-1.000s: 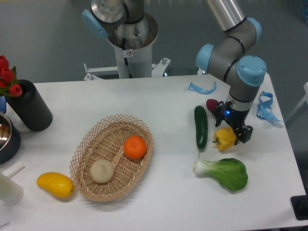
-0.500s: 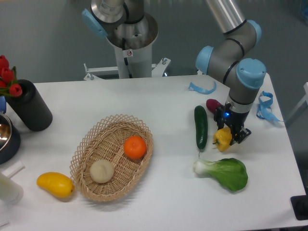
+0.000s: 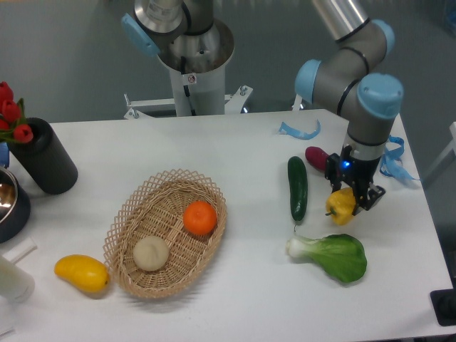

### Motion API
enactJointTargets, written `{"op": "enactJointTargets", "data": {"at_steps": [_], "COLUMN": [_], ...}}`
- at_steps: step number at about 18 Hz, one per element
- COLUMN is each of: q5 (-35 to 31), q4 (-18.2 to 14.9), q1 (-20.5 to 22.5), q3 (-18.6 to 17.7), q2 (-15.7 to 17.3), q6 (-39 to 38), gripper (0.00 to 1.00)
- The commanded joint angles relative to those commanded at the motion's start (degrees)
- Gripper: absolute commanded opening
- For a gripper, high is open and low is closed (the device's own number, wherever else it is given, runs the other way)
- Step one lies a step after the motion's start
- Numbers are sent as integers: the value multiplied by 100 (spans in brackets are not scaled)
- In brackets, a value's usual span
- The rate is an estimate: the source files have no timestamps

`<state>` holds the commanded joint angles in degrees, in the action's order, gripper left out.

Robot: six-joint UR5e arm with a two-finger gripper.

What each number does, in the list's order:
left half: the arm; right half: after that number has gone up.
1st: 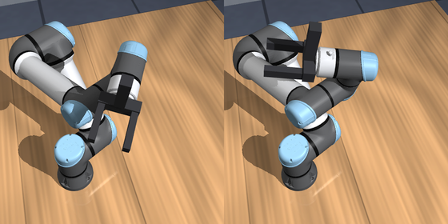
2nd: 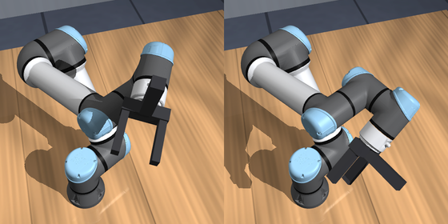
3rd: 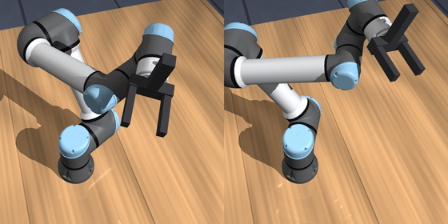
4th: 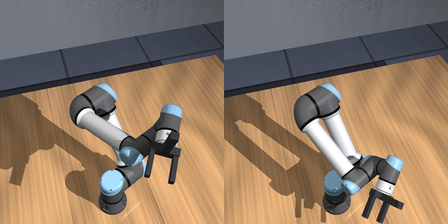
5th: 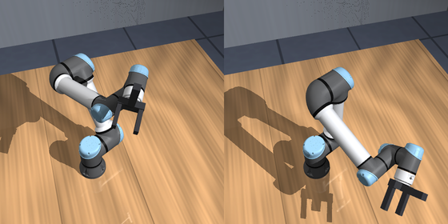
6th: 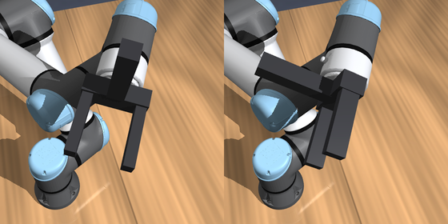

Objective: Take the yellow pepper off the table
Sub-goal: 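Lift the grasped yellow pepper up off the table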

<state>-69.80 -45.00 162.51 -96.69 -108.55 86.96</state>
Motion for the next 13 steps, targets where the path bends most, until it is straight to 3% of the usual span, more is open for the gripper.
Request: {"op": "enactJointTargets", "data": {"at_steps": [7, 13], "q5": [1091, 1372], "q4": [17, 35], "q1": [-579, -1063], "q3": [387, 862], "q2": [422, 528], "q6": [-2347, -3448], "gripper": [14, 14]}}
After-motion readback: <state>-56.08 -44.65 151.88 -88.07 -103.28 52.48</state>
